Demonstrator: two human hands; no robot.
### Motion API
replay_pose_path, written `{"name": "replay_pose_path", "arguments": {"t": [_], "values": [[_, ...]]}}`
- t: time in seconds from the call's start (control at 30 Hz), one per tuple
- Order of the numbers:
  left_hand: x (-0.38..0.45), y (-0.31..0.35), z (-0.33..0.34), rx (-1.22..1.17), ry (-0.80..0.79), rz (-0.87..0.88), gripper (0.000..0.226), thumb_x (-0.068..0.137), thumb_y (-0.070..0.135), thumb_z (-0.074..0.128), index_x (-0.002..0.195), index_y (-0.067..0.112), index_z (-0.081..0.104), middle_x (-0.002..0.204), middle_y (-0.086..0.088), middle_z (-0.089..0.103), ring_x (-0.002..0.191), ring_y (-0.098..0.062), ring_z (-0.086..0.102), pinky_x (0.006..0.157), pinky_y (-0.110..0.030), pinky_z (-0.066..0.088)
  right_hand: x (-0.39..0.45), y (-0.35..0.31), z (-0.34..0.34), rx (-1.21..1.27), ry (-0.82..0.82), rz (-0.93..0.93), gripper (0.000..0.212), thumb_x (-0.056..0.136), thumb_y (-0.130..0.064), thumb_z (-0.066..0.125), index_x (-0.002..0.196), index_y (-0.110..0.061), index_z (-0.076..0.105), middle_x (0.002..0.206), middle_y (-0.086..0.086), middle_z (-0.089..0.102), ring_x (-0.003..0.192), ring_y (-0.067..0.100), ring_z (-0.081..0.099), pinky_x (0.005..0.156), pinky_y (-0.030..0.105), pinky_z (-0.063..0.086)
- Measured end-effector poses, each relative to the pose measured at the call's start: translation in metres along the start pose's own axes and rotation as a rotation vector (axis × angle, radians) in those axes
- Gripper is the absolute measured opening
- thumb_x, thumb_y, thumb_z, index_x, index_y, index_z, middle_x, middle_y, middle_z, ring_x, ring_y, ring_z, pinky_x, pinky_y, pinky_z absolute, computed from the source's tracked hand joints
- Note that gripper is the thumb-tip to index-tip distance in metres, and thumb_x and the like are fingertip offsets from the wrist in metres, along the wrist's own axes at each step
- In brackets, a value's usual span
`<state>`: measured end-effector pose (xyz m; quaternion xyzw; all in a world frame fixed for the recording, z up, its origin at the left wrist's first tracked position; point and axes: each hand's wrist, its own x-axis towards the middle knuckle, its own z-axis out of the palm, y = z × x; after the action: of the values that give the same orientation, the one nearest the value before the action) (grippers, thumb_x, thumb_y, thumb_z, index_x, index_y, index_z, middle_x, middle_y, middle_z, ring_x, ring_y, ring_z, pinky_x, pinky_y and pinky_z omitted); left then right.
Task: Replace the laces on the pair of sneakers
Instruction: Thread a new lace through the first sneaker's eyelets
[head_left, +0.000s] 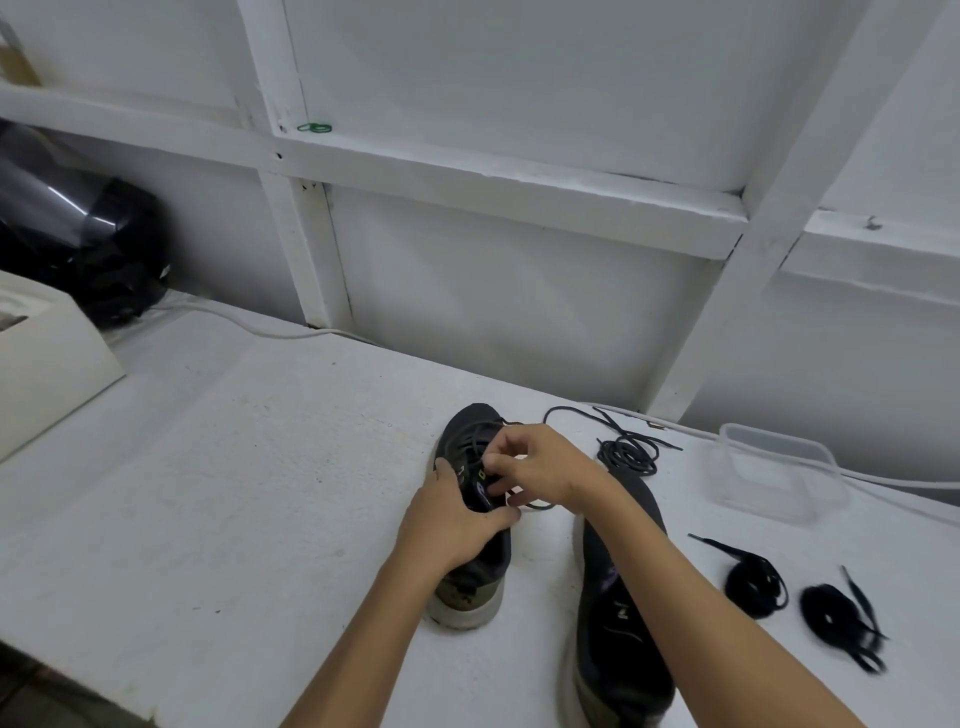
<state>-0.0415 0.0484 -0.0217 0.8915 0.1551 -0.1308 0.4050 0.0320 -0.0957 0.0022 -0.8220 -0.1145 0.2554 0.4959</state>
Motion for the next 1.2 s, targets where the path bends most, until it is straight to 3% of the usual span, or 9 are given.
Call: {"name": "replay_pose_path", "arguments": {"t": [0.2, 0.3, 0.43, 0.53, 0.67, 0.87, 1.0, 1.07, 1.2], "values": [[0.0, 0.002, 0.004, 0.045, 0.059, -0.023, 0.068, 0.087, 0.042, 0.062, 0.141, 0.006, 0.045, 0.135, -0.01, 0.057, 0.12, -0.03, 0.055, 0.101, -0.044, 0.049, -0.009, -0.01, -0.022, 0.491, -0.044, -0.038, 0.021, 0.109, -0.025, 0.041, 0.093, -0.016, 0.051, 0.114, 0.002, 0.076, 0.111, 0.017, 0.071, 0.084, 0.042, 0.058], [-0.002, 0.0, 0.004, -0.015, 0.072, -0.007, 0.057, 0.086, 0.041, 0.064, 0.135, 0.013, 0.051, 0.13, -0.005, 0.06, 0.117, -0.027, 0.056, 0.1, -0.043, 0.049, -0.012, -0.006, -0.024, 0.736, -0.024, -0.022, 0.022, 0.107, -0.02, 0.039, 0.088, -0.014, 0.049, 0.086, 0.007, 0.071, 0.095, 0.025, 0.072, 0.082, 0.047, 0.058], [-0.005, 0.0, 0.003, -0.051, 0.067, 0.0, 0.065, 0.086, 0.039, 0.064, 0.142, 0.013, 0.046, 0.137, -0.004, 0.057, 0.123, -0.027, 0.053, 0.104, -0.043, 0.047, -0.008, -0.002, -0.01, 0.074, 0.133, 0.056, 0.019, 0.099, -0.033, 0.057, 0.093, -0.017, 0.066, 0.057, -0.014, 0.057, 0.058, 0.008, 0.052, 0.056, 0.019, 0.043], [-0.005, 0.0, 0.002, -0.046, 0.072, 0.001, 0.051, 0.086, 0.039, 0.065, 0.13, 0.016, 0.054, 0.132, -0.001, 0.059, 0.12, -0.026, 0.054, 0.1, -0.037, 0.048, -0.006, -0.003, -0.01, -0.381, 0.072, 0.041, 0.018, 0.091, -0.042, 0.069, 0.091, -0.027, 0.078, 0.071, -0.022, 0.063, 0.073, -0.002, 0.06, 0.053, 0.012, 0.038], [-0.006, 0.002, 0.001, -0.024, 0.081, 0.007, 0.043, 0.087, 0.039, 0.063, 0.123, 0.016, 0.056, 0.124, 0.0, 0.059, 0.118, -0.026, 0.055, 0.1, -0.041, 0.048, -0.012, -0.01, -0.031, -0.348, 0.001, 0.091, 0.016, 0.09, -0.037, 0.071, 0.079, -0.026, 0.077, 0.079, -0.014, 0.069, 0.082, 0.01, 0.063, 0.072, 0.024, 0.048], [-0.006, 0.003, 0.001, -0.017, 0.075, 0.006, 0.041, 0.086, 0.04, 0.063, 0.119, 0.016, 0.057, 0.117, -0.002, 0.061, 0.112, -0.027, 0.057, 0.098, -0.043, 0.05, -0.012, -0.011, -0.02, -0.594, -0.082, 0.137, 0.026, 0.087, -0.046, 0.074, 0.106, -0.029, 0.079, 0.103, -0.011, 0.071, 0.101, 0.013, 0.065, 0.073, 0.024, 0.044], [-0.007, 0.001, 0.001, -0.023, 0.077, 0.021, 0.036, 0.086, 0.04, 0.064, 0.115, 0.019, 0.057, 0.113, 0.0, 0.063, 0.109, -0.025, 0.058, 0.095, -0.042, 0.051, -0.013, -0.011, -0.015, -0.138, -0.012, -0.09, 0.013, 0.093, -0.029, 0.068, 0.088, -0.024, 0.079, 0.091, -0.009, 0.076, 0.083, 0.008, 0.067, 0.076, 0.023, 0.054], [-0.006, 0.001, 0.0, -0.027, 0.072, 0.025, 0.04, 0.087, 0.04, 0.064, 0.12, 0.02, 0.057, 0.117, 0.0, 0.063, 0.11, -0.024, 0.058, 0.096, -0.041, 0.051, -0.016, -0.012, -0.014, 0.239, 0.052, -0.192, 0.014, 0.09, -0.024, 0.064, 0.079, -0.022, 0.071, 0.088, -0.011, 0.071, 0.062, 0.006, 0.054, 0.054, 0.018, 0.043], [-0.006, 0.0, 0.0, -0.027, 0.061, 0.016, 0.044, 0.088, 0.04, 0.064, 0.125, 0.018, 0.055, 0.119, 0.0, 0.061, 0.112, -0.024, 0.057, 0.097, -0.04, 0.051, -0.015, -0.023, -0.026, 1.039, 0.112, -0.199, 0.02, 0.093, -0.023, 0.05, 0.074, -0.017, 0.05, 0.093, 0.007, 0.074, 0.044, 0.01, 0.034, 0.042, 0.019, 0.025]]}}
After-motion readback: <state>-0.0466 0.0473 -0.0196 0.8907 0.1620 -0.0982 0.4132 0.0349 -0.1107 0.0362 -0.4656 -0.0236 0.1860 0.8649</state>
